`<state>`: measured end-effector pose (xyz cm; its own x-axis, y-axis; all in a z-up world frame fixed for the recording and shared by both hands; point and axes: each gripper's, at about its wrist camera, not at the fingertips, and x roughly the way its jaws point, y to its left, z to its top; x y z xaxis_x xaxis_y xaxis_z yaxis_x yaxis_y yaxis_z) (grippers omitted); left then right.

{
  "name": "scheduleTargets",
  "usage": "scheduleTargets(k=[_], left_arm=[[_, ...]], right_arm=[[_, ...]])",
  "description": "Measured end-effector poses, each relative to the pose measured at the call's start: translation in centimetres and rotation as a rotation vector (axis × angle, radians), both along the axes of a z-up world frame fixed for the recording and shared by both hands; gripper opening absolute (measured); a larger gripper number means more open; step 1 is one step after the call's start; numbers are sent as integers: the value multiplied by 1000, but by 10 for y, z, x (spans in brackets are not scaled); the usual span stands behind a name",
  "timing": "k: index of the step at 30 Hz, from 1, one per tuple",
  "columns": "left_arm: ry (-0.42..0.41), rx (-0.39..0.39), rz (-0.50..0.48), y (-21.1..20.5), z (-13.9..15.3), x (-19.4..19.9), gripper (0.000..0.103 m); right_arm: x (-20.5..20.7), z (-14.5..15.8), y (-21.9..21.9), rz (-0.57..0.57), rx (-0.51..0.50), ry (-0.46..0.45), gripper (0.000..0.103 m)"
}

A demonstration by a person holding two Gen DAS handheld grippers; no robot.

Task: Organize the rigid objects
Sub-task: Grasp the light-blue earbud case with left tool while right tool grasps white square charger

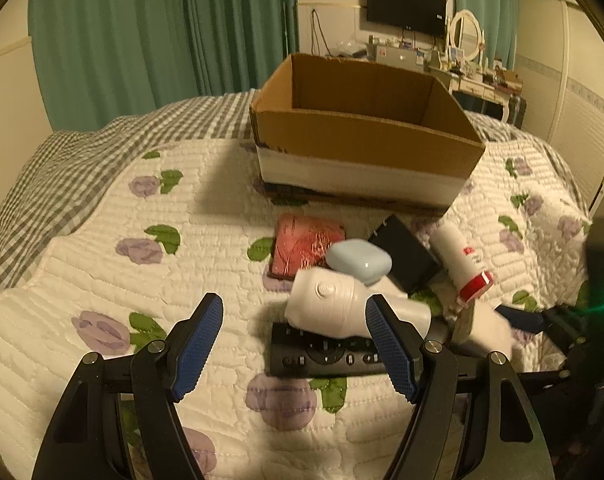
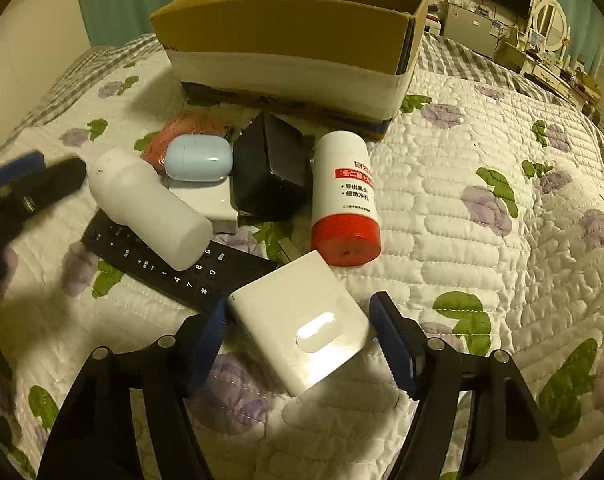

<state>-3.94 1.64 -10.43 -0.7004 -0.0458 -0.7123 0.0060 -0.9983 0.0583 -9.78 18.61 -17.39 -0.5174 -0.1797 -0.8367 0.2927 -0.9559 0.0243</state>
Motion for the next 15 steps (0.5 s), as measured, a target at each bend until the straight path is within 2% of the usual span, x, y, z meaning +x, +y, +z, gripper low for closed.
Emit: scheduleTargets(k=[7,11,13,15], left_arm=[[-10,-45,-3,9,-2,-5,77],[-11,-23,-30,18,5,-22,77],[-7,-6,-75,26,7,-35,77],[-36,-14,-109,33,1,-49,77]], right_arm=[[17,37,1,42,-26,93,70],[3,58,9,34,-24,128,70],[-11,67,15,35,-9,143,70],[-22,74,20,31,-4,151,70]])
